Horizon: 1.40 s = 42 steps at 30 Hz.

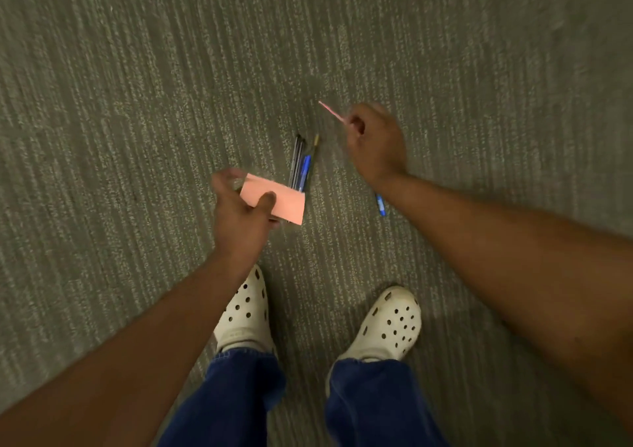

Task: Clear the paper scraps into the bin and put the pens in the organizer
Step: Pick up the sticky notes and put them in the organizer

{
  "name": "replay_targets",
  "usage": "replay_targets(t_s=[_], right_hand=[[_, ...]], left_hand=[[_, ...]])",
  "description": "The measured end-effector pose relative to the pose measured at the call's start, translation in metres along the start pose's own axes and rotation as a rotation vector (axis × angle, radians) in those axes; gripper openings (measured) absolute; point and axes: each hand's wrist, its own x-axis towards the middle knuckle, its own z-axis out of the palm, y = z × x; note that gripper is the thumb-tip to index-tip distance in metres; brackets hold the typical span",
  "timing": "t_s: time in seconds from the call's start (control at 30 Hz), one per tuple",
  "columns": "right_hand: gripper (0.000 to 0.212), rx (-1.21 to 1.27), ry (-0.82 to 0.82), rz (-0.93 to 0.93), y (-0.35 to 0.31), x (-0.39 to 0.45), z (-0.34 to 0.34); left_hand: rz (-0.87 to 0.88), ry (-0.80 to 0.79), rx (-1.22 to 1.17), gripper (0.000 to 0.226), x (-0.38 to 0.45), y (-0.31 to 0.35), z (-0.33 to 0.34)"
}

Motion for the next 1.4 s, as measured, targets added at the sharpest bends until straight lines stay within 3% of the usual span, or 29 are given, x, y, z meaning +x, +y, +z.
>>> replay_targets(t_s=[0.17, 0.27, 0.33, 0.47, 0.67, 0.77, 0.87, 0.9, 0.97, 1.07, 1.17, 1.3, 1.4], right_hand=[[0.005, 0.195, 0.18, -0.058, -0.069, -0.082, -0.067], [0.009, 0.224, 0.146, -0.007, -0.099, -0.135, -0.115], [0.009, 0.249, 0.166, 0.018, -0.116, -0.162, -0.155], [0.017, 0.283, 0.207, -0.017, -0.147, -0.198, -0.254], [0.018, 0.241, 0.26, -0.14, -0.194, -0.253, -0.406], [0.025, 0.302, 0.377, 0.05, -0.223, -0.289, -0.478], [0.053, 0.607, 0.412, 0.375, -0.252, -0.33, -0.549], [0.053, 0.739, 0.409, 0.45, -0.26, -0.343, -0.573], [0.034, 0.859, 0.464, 0.52, -0.271, -0.369, -0.612], [0.015, 0.973, 0.661, 0.609, -0.285, -0.407, -0.658], [0.015, 1.053, 0.847, 0.634, -0.299, -0.444, -0.693], [0.014, 0.986, 1.072, 0.68, -0.313, -0.498, -0.717], [0.011, 0.87, 1.215, 0.729, -0.313, -0.541, -0.715]], left_hand=[[-0.062, -0.225, -0.085, 0.022, -0.038, 0.07, 0.013], [-0.163, -0.34, -0.226, 0.038, -0.076, 0.132, 0.015], [-0.242, -0.361, -0.31, 0.027, -0.108, 0.176, 0.014], [-0.127, -0.54, -0.239, 0.017, -0.192, 0.257, 0.013], [0.054, -0.614, -0.095, 0.056, -0.311, 0.369, 0.021], [0.125, -0.703, -0.028, 0.082, -0.372, 0.419, 0.02], [0.243, -0.742, 0.161, 0.069, -0.433, 0.465, 0.02], [0.292, -0.742, 0.251, 0.06, -0.452, 0.481, 0.022], [0.349, -0.766, 0.332, 0.048, -0.486, 0.506, 0.028], [0.277, -0.872, 0.207, 0.043, -0.534, 0.525, 0.038], [0.229, -1.068, 0.166, 0.043, -0.583, 0.529, 0.047], [0.408, -1.208, 0.273, 0.029, -0.641, 0.527, 0.06], [0.502, -1.331, 0.33, 0.035, -0.681, 0.524, 0.071]])
